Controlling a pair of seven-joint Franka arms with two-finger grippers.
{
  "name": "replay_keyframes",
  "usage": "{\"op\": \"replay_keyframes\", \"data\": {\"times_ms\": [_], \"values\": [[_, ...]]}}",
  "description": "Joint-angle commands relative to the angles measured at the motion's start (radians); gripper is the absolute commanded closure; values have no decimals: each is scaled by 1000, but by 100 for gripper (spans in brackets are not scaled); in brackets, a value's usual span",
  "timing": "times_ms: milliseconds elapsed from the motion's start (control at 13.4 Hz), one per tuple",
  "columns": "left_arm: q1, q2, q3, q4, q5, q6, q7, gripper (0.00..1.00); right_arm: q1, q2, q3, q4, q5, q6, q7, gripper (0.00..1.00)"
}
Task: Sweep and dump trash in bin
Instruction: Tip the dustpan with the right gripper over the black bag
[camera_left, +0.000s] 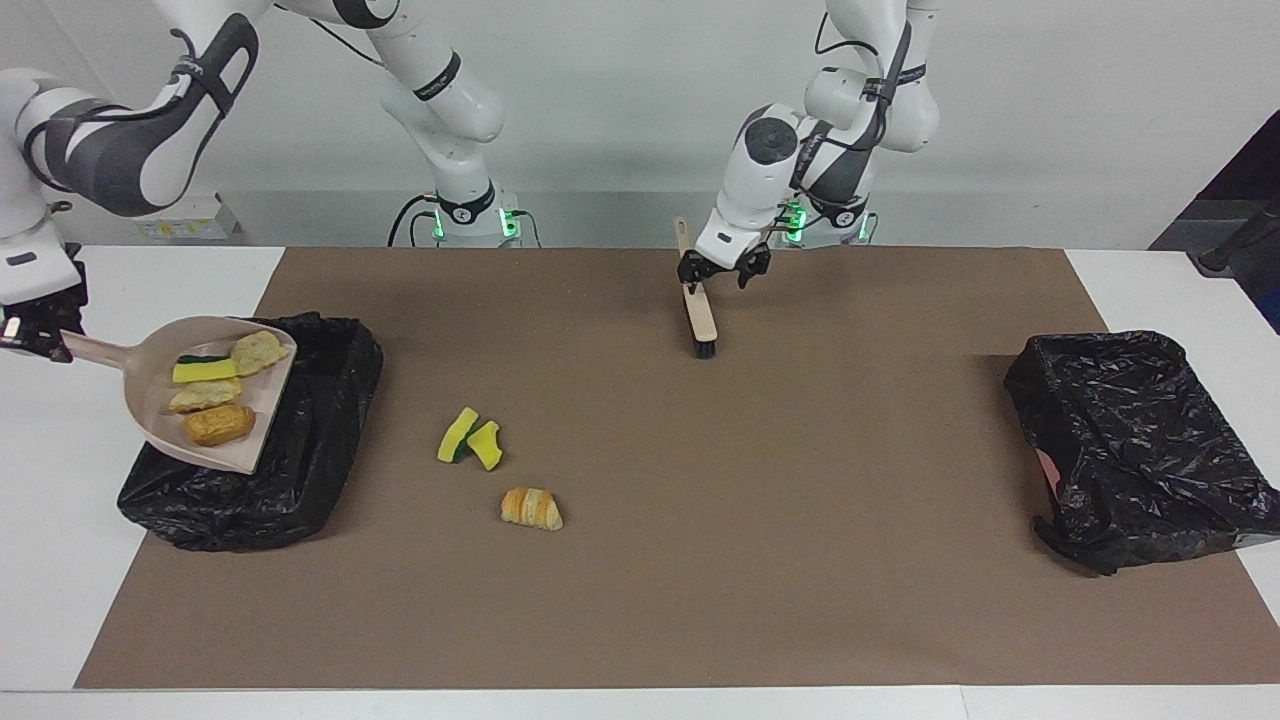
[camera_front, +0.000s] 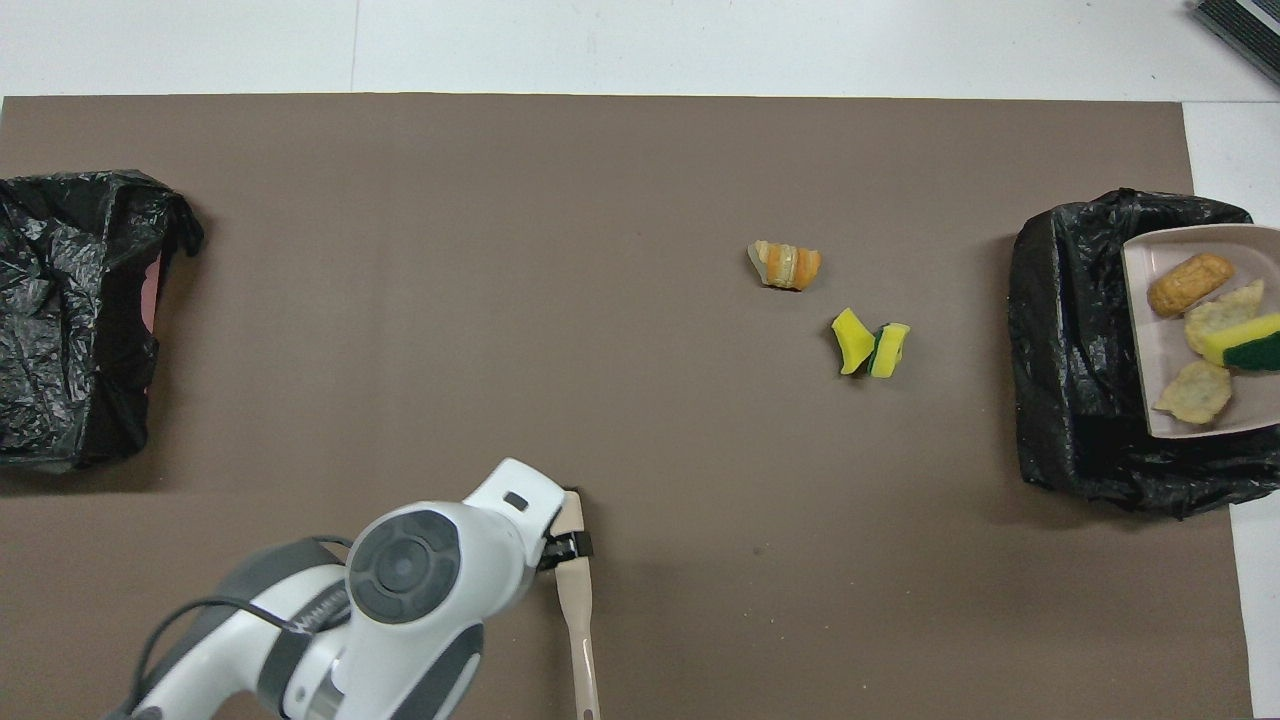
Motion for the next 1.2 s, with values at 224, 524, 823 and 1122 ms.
{"op": "replay_keyframes", "data": {"times_ms": [224, 524, 823, 1122], "values": [[314, 3, -6, 128, 74, -145, 269, 0, 96, -27, 4, -14, -347, -57, 109, 100], [492, 0, -5, 147, 78, -215, 544, 0, 140, -34, 1, -15, -519, -71, 206, 100], [581, 15, -5, 358, 139, -439, 657, 0, 198, -63, 7, -9, -640, -71, 227, 100], [610, 11, -3, 531, 146, -585, 670, 0, 228, -125, 47, -8, -607, -83, 197, 100]]}}
